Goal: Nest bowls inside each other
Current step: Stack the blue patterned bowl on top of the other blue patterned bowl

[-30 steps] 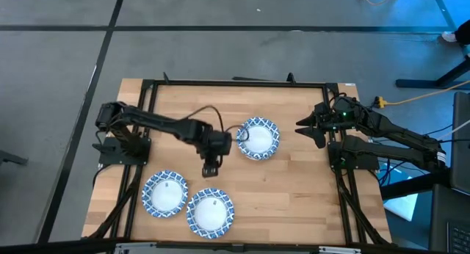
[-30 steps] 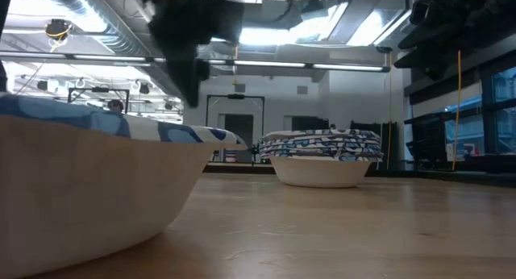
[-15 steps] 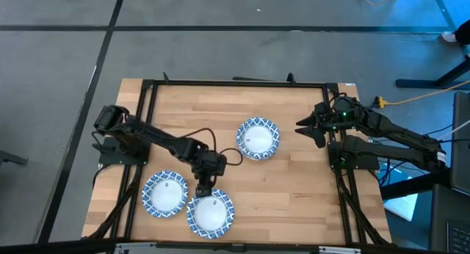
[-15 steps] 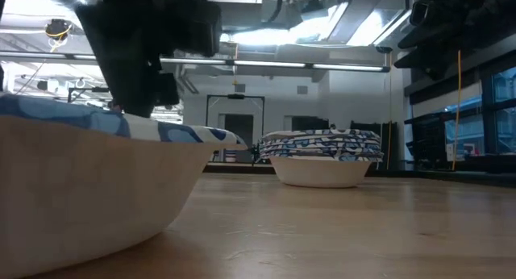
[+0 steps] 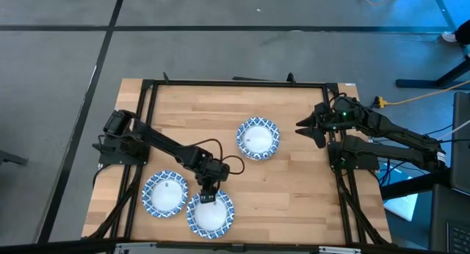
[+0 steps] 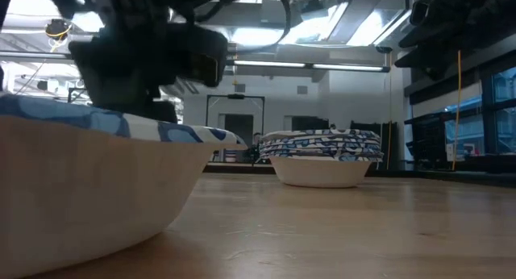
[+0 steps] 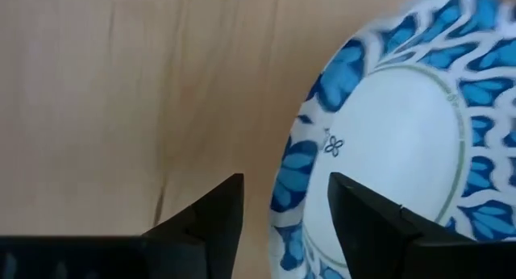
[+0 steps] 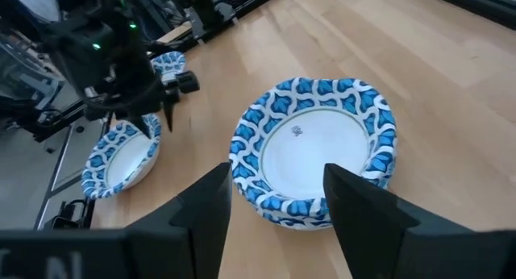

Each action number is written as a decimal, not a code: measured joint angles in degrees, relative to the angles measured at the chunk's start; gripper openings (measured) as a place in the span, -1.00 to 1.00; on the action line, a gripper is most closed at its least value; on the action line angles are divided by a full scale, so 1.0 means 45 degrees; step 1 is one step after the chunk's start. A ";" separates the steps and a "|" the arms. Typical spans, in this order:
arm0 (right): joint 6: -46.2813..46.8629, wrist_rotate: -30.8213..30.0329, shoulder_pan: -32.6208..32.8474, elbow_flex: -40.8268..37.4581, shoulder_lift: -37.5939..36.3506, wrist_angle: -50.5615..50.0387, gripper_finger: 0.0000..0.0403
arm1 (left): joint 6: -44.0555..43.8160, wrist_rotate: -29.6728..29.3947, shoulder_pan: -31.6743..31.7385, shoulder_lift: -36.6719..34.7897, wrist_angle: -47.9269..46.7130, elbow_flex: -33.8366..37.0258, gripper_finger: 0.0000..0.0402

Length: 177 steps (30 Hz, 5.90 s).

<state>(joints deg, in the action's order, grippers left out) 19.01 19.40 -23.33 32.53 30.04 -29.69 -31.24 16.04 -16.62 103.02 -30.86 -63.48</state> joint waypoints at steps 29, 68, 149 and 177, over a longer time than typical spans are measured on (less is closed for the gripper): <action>-0.0044 0.0057 0.0003 0.0000 -0.0002 -0.0423 -0.02 | -0.2294 0.5306 0.4345 0.0179 0.2994 0.0000 -0.99; -0.0947 0.0052 0.0005 0.0000 0.0000 -0.0675 -0.02 | -0.3488 0.1325 0.8071 0.0074 0.6194 -0.0010 -0.81; 0.3021 -0.1298 0.0334 0.0000 0.1721 0.1428 -0.02 | 0.9753 0.1555 0.2858 -0.2508 -0.8275 -0.0005 -0.25; 0.2710 -0.1303 0.2006 0.0000 0.2885 0.2817 -0.02 | 1.1084 0.2180 0.1673 -0.0047 -0.7993 0.0063 -0.25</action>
<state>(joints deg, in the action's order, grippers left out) 31.20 13.54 -14.31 32.53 43.03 -17.02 18.63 25.85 -9.09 102.81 -66.83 -63.20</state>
